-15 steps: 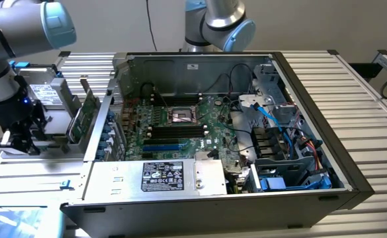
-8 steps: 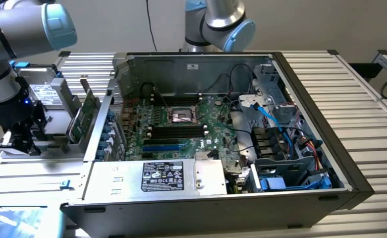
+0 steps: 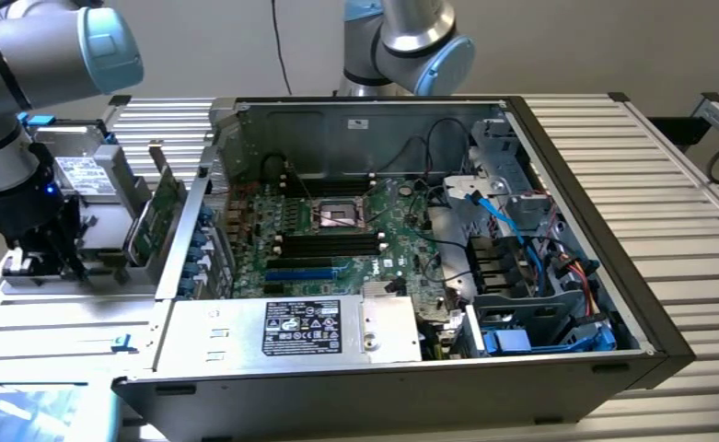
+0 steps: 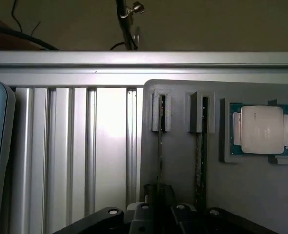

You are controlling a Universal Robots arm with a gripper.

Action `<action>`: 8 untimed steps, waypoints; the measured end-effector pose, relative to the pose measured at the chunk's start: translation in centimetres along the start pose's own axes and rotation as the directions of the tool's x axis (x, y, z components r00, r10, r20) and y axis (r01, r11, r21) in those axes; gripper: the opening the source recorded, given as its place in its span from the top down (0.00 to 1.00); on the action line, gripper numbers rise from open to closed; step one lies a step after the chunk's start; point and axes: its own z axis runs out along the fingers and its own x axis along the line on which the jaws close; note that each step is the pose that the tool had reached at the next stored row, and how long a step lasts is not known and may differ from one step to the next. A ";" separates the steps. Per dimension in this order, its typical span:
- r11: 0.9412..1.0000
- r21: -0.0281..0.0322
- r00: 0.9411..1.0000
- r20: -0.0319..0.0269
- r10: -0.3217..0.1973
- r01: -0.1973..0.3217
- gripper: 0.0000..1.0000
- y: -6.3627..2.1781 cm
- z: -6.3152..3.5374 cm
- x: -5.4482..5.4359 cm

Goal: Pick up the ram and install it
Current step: 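Pick up the ram and move it above insertion slot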

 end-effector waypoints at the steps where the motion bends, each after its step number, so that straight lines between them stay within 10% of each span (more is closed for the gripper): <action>1: 1.000 0.000 1.000 0.000 0.000 0.000 0.83 0.00 0.00 0.0; 8: 1.000 0.000 1.000 0.000 0.000 0.000 0.86 0.05 -0.72 0.0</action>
